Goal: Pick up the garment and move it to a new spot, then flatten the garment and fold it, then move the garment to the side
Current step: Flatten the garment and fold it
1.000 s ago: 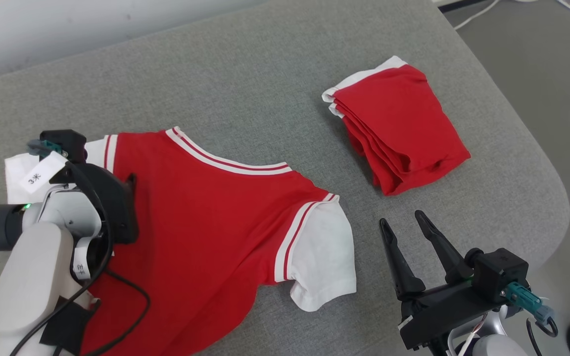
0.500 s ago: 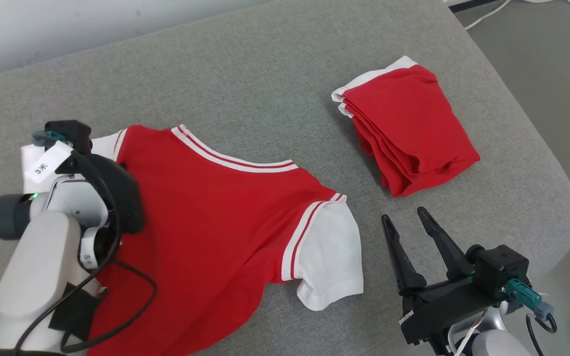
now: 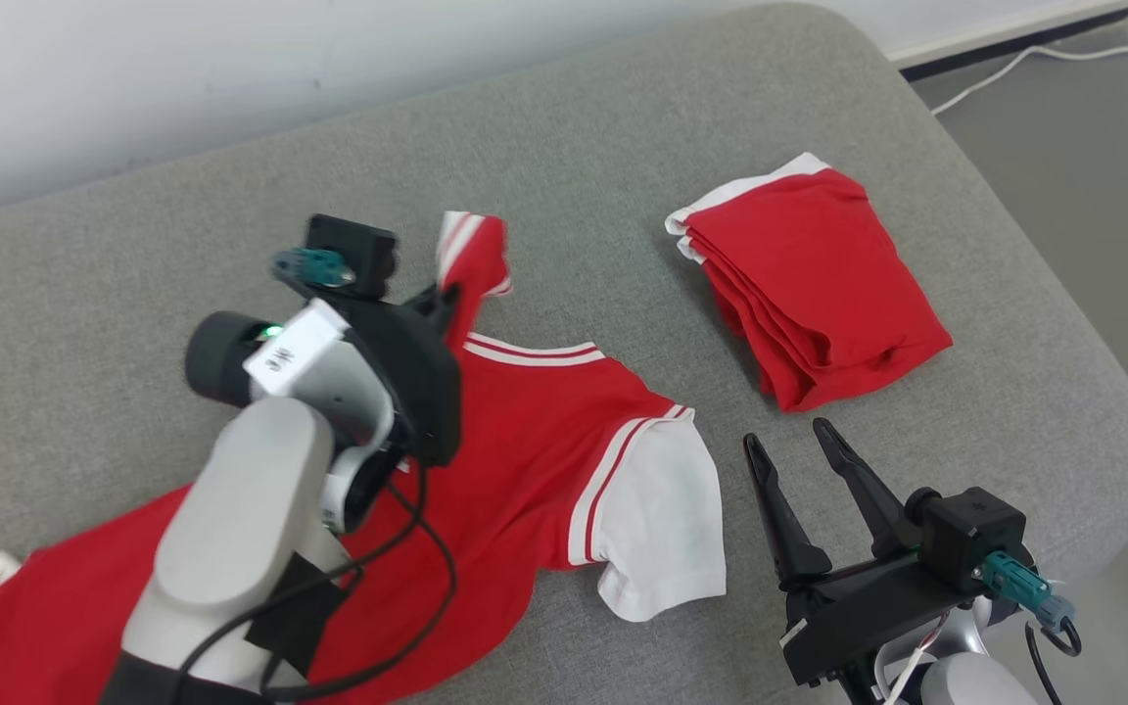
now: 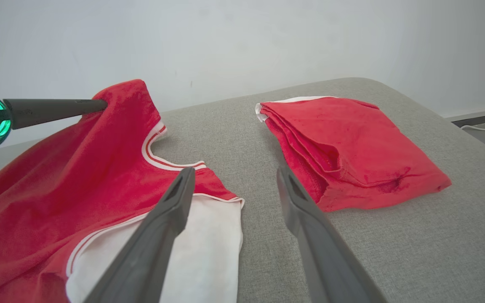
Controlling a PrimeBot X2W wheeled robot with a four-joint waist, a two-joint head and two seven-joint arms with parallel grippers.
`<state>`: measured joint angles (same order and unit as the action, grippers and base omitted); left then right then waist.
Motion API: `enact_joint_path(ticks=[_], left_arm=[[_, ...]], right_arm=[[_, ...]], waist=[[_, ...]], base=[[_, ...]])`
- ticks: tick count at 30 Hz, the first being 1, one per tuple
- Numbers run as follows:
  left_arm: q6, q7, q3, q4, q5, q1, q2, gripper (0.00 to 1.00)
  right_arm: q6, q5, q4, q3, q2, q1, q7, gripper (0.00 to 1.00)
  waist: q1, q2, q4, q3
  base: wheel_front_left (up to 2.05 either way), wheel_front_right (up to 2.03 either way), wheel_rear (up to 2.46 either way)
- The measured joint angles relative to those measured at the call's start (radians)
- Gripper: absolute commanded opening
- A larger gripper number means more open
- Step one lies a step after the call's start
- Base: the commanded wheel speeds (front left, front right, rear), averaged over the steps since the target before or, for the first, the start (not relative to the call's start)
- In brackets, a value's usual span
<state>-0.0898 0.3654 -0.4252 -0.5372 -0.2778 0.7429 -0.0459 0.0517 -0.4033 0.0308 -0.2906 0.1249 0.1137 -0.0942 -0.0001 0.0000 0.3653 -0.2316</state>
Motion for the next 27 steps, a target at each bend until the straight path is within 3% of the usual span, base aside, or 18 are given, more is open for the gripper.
enact_joint_path(ticks=[14,19,20,21,22,23,27], left_arm=[[-0.025,-0.051,-0.24,0.058,-0.004,-0.111,0.008,0.0],[0.006,-0.059,-0.375,0.073,-0.057,-0.161,0.003,0.0],[0.014,-0.059,-0.396,0.072,-0.065,-0.167,0.001,0.05],[0.024,-0.058,-0.407,0.072,-0.075,-0.173,0.001,0.27],[0.036,-0.06,-0.419,0.072,-0.083,-0.177,0.001,0.78],[0.045,-0.06,-0.427,0.07,-0.091,-0.18,0.0,1.0],[0.065,-0.061,-0.459,0.069,-0.134,-0.186,-0.001,1.0]], right_arm=[[0.0,0.0,0.011,-0.001,0.003,-0.025,-0.003,1.0],[-0.005,0.0,0.005,-0.002,0.005,-0.026,-0.004,1.0],[-0.008,0.0,0.005,-0.002,0.005,-0.026,-0.004,1.0],[-0.008,0.0,0.004,-0.002,0.006,-0.026,-0.004,1.0],[-0.008,0.0,0.004,-0.001,0.007,-0.026,-0.004,1.0],[-0.008,0.0,0.003,-0.001,0.007,-0.026,-0.004,1.0],[-0.008,-0.001,0.002,0.005,0.013,-0.027,-0.004,1.0]], waist=[[-0.0001,0.0,-0.018,0.068],[-0.0001,0.0,-0.028,0.074],[-0.0001,-0.0001,-0.03,0.074],[-0.0001,0.0,-0.032,0.073],[0.0,-0.0001,-0.034,0.073],[0.0,0.0,-0.036,0.073],[0.0,0.0,-0.047,0.074]], base=[[0.0,0.0,0.0],[0.0,0.0,0.0],[0.0,0.0,0.0],[0.0,0.0,0.0],[0.0,0.0,0.0],[0.0,0.0,0.0],[0.0,0.0,0.0]])
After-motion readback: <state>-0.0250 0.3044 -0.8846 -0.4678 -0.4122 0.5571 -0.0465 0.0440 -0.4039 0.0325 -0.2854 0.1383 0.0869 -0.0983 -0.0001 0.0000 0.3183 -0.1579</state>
